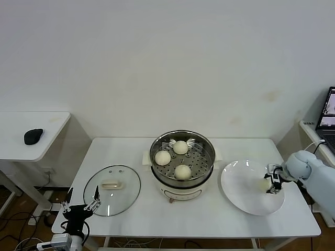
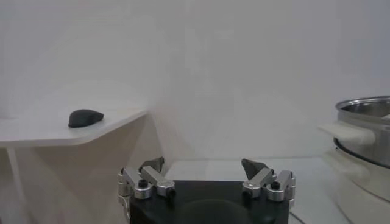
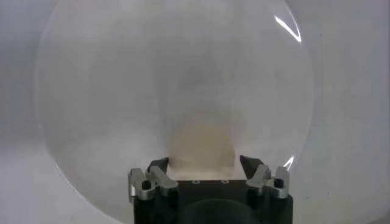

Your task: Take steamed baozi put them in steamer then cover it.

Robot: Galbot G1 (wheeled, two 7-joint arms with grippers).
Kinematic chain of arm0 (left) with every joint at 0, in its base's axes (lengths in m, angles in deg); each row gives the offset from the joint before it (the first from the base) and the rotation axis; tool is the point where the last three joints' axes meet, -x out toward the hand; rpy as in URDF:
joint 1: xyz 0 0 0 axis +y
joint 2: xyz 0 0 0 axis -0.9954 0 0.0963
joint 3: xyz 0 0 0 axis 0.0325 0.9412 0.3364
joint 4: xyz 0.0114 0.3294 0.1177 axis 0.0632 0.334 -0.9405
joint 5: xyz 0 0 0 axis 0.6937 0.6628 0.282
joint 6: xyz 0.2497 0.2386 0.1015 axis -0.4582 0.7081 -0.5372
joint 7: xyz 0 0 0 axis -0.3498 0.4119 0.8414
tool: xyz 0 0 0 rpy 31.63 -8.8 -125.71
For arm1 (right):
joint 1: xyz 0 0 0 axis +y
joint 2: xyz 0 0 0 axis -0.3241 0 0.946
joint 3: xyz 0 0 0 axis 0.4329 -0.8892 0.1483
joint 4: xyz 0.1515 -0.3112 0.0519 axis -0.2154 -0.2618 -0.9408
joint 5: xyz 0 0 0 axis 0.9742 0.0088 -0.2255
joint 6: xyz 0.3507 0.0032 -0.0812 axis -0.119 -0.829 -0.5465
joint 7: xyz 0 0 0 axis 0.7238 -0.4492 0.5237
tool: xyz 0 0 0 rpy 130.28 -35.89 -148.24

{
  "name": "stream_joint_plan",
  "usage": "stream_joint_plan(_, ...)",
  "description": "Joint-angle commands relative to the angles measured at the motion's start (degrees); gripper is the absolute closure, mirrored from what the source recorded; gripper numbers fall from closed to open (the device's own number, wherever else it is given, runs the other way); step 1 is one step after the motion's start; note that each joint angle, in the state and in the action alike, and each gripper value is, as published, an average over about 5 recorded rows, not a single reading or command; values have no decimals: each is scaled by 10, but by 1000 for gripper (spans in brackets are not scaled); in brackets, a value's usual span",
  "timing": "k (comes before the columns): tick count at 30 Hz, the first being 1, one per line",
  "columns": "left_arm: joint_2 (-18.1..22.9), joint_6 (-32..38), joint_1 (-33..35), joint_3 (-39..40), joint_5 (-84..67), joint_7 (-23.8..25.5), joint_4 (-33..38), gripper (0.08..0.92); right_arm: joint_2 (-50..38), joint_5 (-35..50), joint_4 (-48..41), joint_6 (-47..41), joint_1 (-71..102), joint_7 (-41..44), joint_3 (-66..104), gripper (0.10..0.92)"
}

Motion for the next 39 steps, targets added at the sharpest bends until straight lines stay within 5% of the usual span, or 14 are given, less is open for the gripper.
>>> stream_joint_plan(1,-1,0,0,-1,0,0,1,177,0,4,0,-1,-15,13,-7,424)
stream_joint_plan(17,-5,-3,-13,5,-5,1,-2,177,-98,245,173,-72,-373,33,-273,457)
stream_joint_plan(26,-7,-7,-19,7,-11,-2,-3,177,0,387,229,-145,-608,-13,-467,448)
stream_joint_plan(39,-2,-5,-22,-2,-12,-2,-3,177,182,472,183,-238,-542,-102,-471,448)
